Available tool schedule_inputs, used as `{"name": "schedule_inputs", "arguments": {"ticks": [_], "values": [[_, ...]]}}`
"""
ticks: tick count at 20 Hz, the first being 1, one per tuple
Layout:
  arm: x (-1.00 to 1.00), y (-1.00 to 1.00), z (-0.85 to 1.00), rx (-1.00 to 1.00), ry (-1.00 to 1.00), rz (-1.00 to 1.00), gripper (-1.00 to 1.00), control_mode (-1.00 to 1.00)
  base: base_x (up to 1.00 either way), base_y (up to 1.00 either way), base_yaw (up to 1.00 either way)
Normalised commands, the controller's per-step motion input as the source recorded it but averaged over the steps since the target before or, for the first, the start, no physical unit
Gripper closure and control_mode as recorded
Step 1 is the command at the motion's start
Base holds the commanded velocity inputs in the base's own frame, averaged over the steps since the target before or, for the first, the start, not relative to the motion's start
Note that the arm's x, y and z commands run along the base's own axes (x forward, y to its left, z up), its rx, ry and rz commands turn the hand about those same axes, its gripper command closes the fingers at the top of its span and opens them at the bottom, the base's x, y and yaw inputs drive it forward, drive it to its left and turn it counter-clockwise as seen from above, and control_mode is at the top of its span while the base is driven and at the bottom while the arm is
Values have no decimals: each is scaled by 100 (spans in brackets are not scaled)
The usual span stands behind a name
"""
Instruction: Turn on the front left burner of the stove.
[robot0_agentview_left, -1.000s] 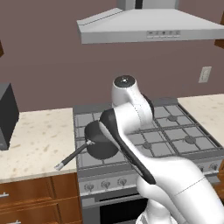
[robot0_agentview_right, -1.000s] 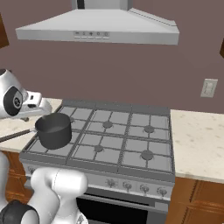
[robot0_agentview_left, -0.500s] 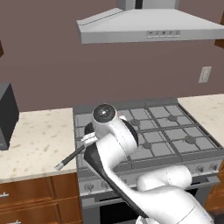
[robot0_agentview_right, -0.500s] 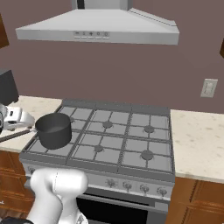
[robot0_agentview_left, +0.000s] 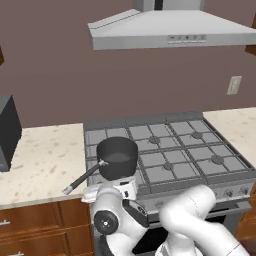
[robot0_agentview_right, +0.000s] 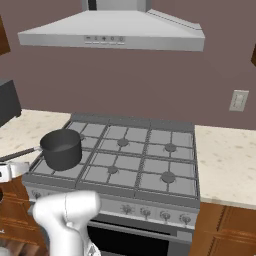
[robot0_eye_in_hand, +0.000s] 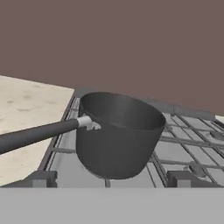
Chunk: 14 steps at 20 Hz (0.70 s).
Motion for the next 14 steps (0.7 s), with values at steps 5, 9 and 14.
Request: {"name": "schedule_inputs", "arguments": {"ticks": [5,9,14], "values": [[-35,34,-39,0,-43,0,-100,-100,0,0,0],[-5,0,0,0,-4,0,-100,-100,0,0,0],[0,19,-26,-1,0,0,-100,-100,0,0,0]]}}
